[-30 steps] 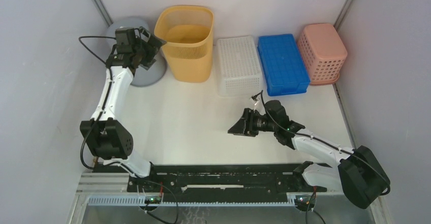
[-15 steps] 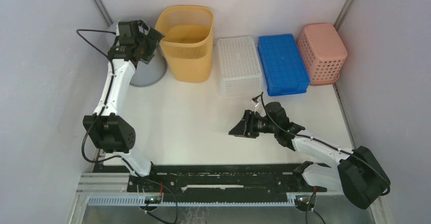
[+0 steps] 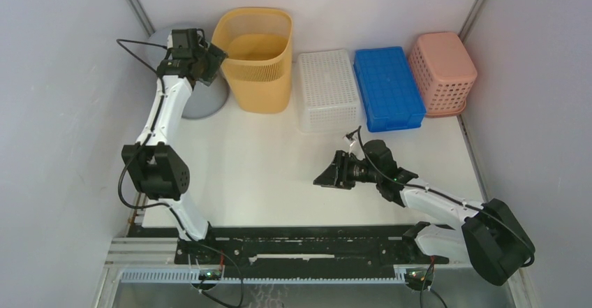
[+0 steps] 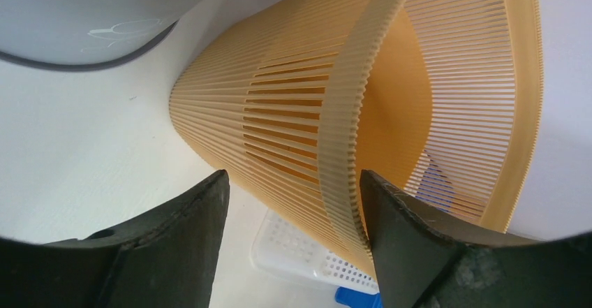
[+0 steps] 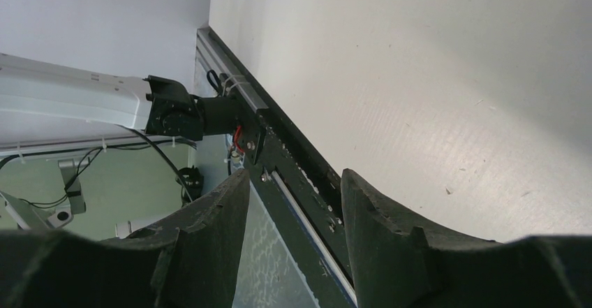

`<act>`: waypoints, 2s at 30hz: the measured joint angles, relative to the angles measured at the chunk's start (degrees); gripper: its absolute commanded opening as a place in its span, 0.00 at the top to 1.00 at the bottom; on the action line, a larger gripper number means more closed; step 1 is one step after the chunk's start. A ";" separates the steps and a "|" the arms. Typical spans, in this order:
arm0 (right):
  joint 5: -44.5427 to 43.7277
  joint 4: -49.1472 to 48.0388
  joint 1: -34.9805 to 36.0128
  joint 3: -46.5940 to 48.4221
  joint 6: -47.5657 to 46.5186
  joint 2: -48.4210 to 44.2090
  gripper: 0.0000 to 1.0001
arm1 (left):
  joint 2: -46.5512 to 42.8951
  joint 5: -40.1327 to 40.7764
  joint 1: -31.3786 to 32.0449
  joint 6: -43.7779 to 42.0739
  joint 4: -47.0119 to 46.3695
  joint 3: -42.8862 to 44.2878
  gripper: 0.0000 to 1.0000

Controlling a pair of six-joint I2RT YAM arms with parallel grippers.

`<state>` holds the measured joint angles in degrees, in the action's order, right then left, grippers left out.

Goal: Turn the large container upside down
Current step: Move the container to the center of the board.

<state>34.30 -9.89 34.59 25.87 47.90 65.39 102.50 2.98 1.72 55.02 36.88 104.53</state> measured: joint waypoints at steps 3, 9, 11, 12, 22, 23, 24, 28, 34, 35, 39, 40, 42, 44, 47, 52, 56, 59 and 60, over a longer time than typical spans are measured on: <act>0.20 -0.50 -0.04 0.00 0.00 0.52 0.41 | -0.02 -0.15 0.04 -0.15 -0.52 0.00 0.37; 0.28 -0.70 -0.04 0.00 0.02 0.74 0.41 | -1.29 -0.13 0.04 -1.53 -1.14 -0.85 0.51; 0.28 -0.81 -0.04 0.00 0.04 0.74 0.41 | -2.40 -0.15 0.04 -2.16 -1.18 -2.10 0.57; 0.28 -0.87 -0.04 0.00 0.04 0.74 0.41 | -2.86 -0.15 0.04 -2.49 -1.22 -2.54 0.61; 0.28 -1.07 0.07 0.00 0.35 0.74 0.41 | -7.72 -0.24 -0.79 -5.79 -0.11 -7.21 0.97; 0.31 -1.07 0.07 0.00 0.42 0.74 0.41 | -7.85 -0.22 -1.03 -6.21 0.39 -7.26 1.00; 0.33 -1.09 0.04 0.00 0.44 0.74 0.41 | -7.96 -0.22 -1.31 -7.15 0.94 -7.26 1.00; 0.52 -1.07 0.00 0.00 0.44 0.70 0.41 | -8.02 -0.46 -1.86 -9.92 2.36 -7.23 1.00; 0.74 -0.48 -0.81 0.00 0.39 -1.27 0.41 | -8.85 -2.12 -1.90 -12.57 4.17 -7.23 1.00; 0.74 -0.04 -1.16 0.00 0.35 -1.90 0.41 | -9.09 -2.27 -1.90 -12.85 4.52 -7.23 1.00; 0.92 2.32 -2.54 0.13 -0.22 -4.37 0.41 | -10.86 -3.45 -1.88 -14.56 6.95 -7.23 1.00; 0.94 3.26 -2.95 0.42 -0.39 -5.01 0.41 | -11.52 -3.72 -1.86 -14.88 7.54 -7.26 1.00; 1.01 4.74 -3.67 1.03 -0.85 -6.21 0.40 | -13.22 -4.81 -1.81 -15.82 9.07 -7.32 1.00; 1.11 6.43 -4.31 1.79 -1.40 -7.61 0.40 | -15.47 -6.03 -1.66 -16.79 10.34 -8.17 1.00; 1.14 9.01 -5.05 2.97 -2.36 -9.90 0.40 | -18.95 -7.76 -1.51 -18.12 12.41 -9.64 0.99; 0.96 14.56 -6.10 5.20 -4.55 -13.70 0.40 | -23.98 -10.16 -1.51 -20.24 13.81 -12.26 0.98; 0.20 20.06 -6.78 7.56 -7.08 -16.41 0.40 | -27.34 -11.74 -1.51 -21.51 14.64 -14.19 0.94; -1.01 24.50 -7.34 9.70 -9.25 -18.40 0.40 | -30.27 -13.42 -1.42 -22.08 16.11 -15.72 0.92; -1.46 25.99 -7.56 10.51 -10.08 -18.99 0.40 | -31.54 -14.23 -1.36 -22.10 16.63 -16.37 0.92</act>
<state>32.84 16.10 27.03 36.38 37.82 46.39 70.96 -11.25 0.36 32.93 53.52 88.16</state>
